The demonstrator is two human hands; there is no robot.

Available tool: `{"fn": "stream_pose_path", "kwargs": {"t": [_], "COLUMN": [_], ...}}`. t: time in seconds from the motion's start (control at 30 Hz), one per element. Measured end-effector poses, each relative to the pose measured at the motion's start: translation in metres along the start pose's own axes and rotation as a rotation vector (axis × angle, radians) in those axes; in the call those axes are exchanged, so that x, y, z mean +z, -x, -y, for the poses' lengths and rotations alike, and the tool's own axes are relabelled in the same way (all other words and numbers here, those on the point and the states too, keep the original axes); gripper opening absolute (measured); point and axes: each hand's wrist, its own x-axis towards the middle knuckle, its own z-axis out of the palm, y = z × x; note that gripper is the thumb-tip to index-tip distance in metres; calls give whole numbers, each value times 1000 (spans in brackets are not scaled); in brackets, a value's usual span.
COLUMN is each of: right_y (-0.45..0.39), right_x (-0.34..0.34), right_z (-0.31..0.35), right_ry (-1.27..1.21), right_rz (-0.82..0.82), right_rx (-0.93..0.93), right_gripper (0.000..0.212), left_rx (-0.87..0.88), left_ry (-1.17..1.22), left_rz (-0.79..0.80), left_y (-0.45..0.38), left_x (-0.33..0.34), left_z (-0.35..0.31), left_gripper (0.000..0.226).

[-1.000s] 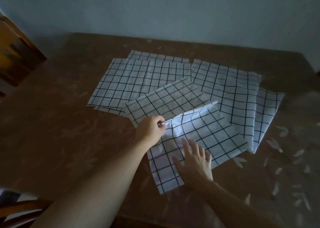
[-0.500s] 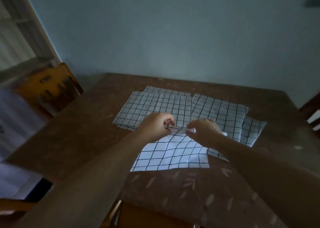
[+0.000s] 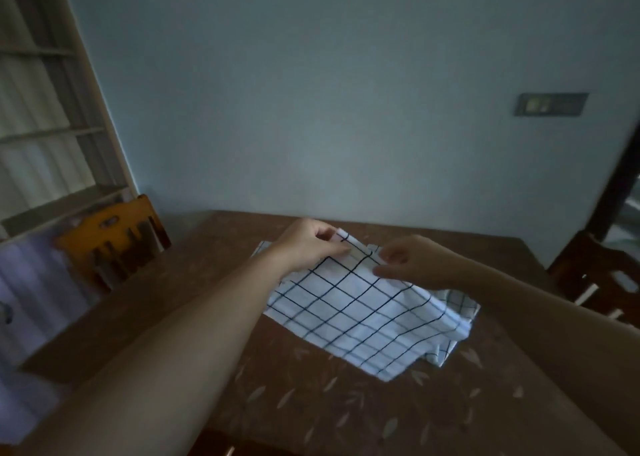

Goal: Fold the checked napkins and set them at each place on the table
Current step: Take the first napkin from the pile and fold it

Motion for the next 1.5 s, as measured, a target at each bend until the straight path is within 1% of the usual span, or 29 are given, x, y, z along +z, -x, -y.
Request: {"fn": "stream_pose_path", "kwargs": {"t": [0.03, 0.1, 0.13, 0.2, 0.3, 0.37, 0.47, 0.53, 0.6, 0.63, 0.7, 0.77, 0.83, 0.87, 0.97, 1.03, 1.07, 1.13, 1.17, 1.27, 1.33, 1.4, 1.5], "right_y": [3, 10, 14, 22, 31, 39, 46, 49, 53, 56, 63, 71, 75, 76, 78, 79, 80, 81, 81, 83, 86, 88, 90], "right_x": [-6, -15, -19, -26, -39, -45, -46, -50, -57, -62, -70, -74, -74, -73, -71, -70, -70, -70, -69, -70, -72, -73, -75], "right_z": [4, 9, 10, 9, -2, -5, 3, 6, 1, -3, -16, -29, -40, -42, -44, -43, -43, -45, -47, -45, -43, -42, -42], "right_ry": [-50, -147, -192, -266, -343, -358, -344, -316, -350, -386, -474, -569, -669, -714, -841, -914, -944, -966, -967, -1013, -1029, -1036, -1025], "right_rz": [-40, -99, -115, -136, -192, -181, -178, -208, -260, -295, -364, -399, -414, -416, -408, -414, -421, -436, -445, -461, -474, -478, -485], "right_rx": [-8, -6, 4, 29, 69, 65, 14, 19, 32, 44, 84, 109, 140, 165, 217, 227, 233, 244, 253, 272, 276, 283, 291], "right_gripper": [12, 21, 21, 17, 13, 15, 20, 18, 24, 29, 33, 28, 17, 15, 20, 16, 15, 17, 19, 16, 13, 16, 22], "left_rx": [18, 71, 95, 124, 57, 32, 62, 71, 63, 48, 3, -22, -15, -10, -28, -43, -43, -41, -45, -38, -38, -23, -8], "left_ry": [26, 61, 64, 43, -116, -200, -176, -192, -215, -234, -282, -287, -152, -63, 179, 309, 359, 437, 453, 483, 495, 514, 516], "left_rz": [-5, -7, 0, 27, 114, 140, 162, 190, 206, 213, 227, 224, 176, 124, -54, -123, -154, -184, -195, -185, -187, -183, -191], "left_y": [1, 2, 4, 8, 15, 17, 19, 21, 22, 23, 25, 29, 32, 32, 30, 28, 27, 26, 24, 22, 20, 19, 16], "left_x": [3, 9, 11, 13, 13, 16, 22, 23, 17, 12, 1, -8, -12, -13, -6, 4, 8, 15, 18, 22, 22, 23, 24], "left_z": [-10, -27, -35, -47, -56, -55, -60, -68, -72, -72, -66, -58, -49, -45, -40, -40, -41, -44, -44, -48, -49, -51, -49], "left_gripper": [19, 12, 11, 18, 22, 30, 32, 32, 32, 31, 20, 14, 11, 12, 35, 55, 53, 39, 37, 37, 30, 25, 29]}}
